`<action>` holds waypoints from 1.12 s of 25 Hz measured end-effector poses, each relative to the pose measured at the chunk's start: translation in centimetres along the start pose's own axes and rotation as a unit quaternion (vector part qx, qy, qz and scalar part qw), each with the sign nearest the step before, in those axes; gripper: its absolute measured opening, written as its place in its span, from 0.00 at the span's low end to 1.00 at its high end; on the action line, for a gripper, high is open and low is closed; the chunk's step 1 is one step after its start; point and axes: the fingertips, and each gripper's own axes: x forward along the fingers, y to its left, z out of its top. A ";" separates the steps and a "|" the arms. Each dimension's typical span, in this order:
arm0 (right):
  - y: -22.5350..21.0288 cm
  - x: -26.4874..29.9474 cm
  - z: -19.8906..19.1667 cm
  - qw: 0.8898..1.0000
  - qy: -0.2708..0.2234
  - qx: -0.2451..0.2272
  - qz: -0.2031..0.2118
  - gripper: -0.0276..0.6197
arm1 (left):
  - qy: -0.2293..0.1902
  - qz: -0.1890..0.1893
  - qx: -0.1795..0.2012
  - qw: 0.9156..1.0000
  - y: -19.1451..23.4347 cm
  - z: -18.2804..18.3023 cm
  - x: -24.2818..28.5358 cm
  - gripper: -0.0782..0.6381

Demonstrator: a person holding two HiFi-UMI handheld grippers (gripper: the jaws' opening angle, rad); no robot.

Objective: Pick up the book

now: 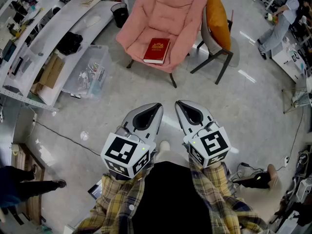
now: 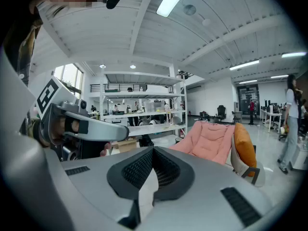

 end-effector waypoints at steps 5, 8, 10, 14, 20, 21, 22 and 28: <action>0.2 -0.5 -1.2 1.000 -0.003 -0.007 0.014 0.06 | -0.001 0.004 0.001 1.000 -0.5 -0.3 0.2 0.11; 0.2 -0.9 -1.2 1.000 -0.006 -0.009 0.019 0.06 | -0.002 0.008 0.001 1.000 -0.8 -0.3 0.2 0.11; 0.2 -1.2 -1.2 1.000 -0.009 -0.010 0.020 0.06 | -0.002 0.013 0.000 1.000 -1.0 -0.5 0.2 0.11; 0.0 -1.7 -1.7 1.000 -0.008 -0.009 0.026 0.06 | -0.002 0.024 -0.004 1.000 -1.4 -1.0 0.2 0.11; -0.5 -1.3 -2.1 1.000 -0.004 -0.005 0.029 0.06 | 0.000 0.027 -0.009 1.000 -1.0 -1.4 0.7 0.11; -0.6 -1.0 -2.1 1.000 -0.004 -0.005 0.030 0.06 | 0.001 0.026 -0.009 1.000 -0.7 -1.4 0.9 0.11; -0.6 -0.6 -2.1 1.000 -0.004 -0.006 0.030 0.06 | 0.001 0.025 -0.008 1.000 -0.3 -1.3 1.1 0.11; -1.7 4.0 -1.6 1.000 0.001 0.000 0.024 0.06 | 0.004 0.020 -0.011 1.000 4.2 -0.4 2.8 0.11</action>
